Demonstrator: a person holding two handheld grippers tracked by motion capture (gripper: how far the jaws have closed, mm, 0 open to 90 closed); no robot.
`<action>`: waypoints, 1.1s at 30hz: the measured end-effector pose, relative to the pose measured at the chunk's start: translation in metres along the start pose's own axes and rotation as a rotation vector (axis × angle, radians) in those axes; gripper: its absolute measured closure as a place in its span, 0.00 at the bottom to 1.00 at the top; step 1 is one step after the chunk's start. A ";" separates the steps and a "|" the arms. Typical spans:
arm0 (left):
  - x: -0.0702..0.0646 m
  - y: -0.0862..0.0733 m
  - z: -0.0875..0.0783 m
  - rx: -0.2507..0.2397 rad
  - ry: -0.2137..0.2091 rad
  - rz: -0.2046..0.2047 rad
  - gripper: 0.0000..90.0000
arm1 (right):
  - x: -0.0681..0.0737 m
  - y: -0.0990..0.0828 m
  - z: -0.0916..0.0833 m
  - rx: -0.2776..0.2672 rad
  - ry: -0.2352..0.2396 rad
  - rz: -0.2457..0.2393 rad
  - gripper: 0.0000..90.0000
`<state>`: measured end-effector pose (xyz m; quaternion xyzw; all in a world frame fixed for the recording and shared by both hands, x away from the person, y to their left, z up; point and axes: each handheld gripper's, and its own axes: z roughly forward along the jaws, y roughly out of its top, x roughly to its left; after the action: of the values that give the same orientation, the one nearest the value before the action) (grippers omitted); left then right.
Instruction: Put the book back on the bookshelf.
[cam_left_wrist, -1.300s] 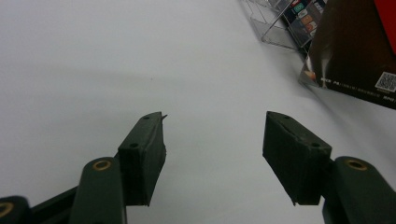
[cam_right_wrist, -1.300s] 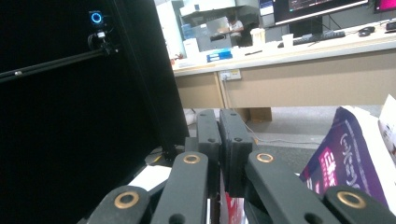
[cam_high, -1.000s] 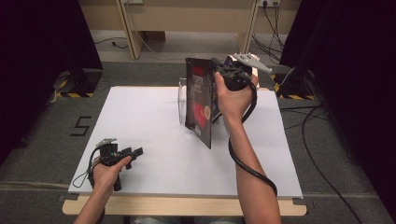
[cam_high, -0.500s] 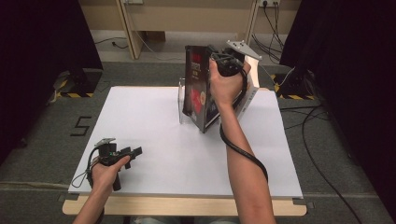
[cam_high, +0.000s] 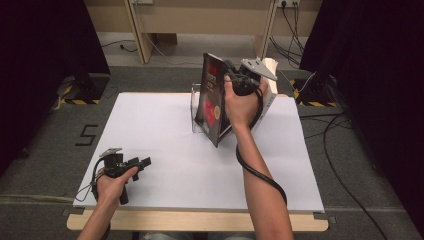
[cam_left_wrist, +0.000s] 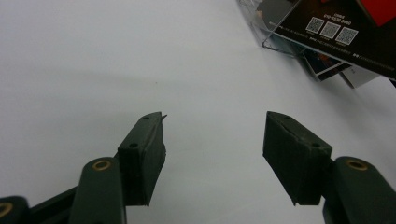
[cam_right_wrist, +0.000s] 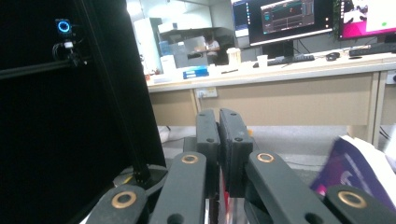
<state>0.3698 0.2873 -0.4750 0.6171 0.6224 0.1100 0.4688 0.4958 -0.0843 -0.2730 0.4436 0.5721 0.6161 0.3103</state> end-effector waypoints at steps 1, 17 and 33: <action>0.000 0.000 0.000 0.002 0.001 0.002 0.42 | 0.000 -0.001 -0.005 0.012 0.000 -0.004 0.97; -0.004 -0.001 0.001 0.002 -0.006 0.003 0.42 | -0.016 -0.029 -0.077 0.132 0.074 0.033 0.92; -0.005 -0.001 0.002 0.001 -0.011 0.002 0.42 | -0.030 -0.044 -0.072 0.269 0.006 0.117 0.69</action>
<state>0.3696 0.2823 -0.4741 0.6185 0.6192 0.1070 0.4718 0.4379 -0.1354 -0.3184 0.5121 0.6236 0.5520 0.2100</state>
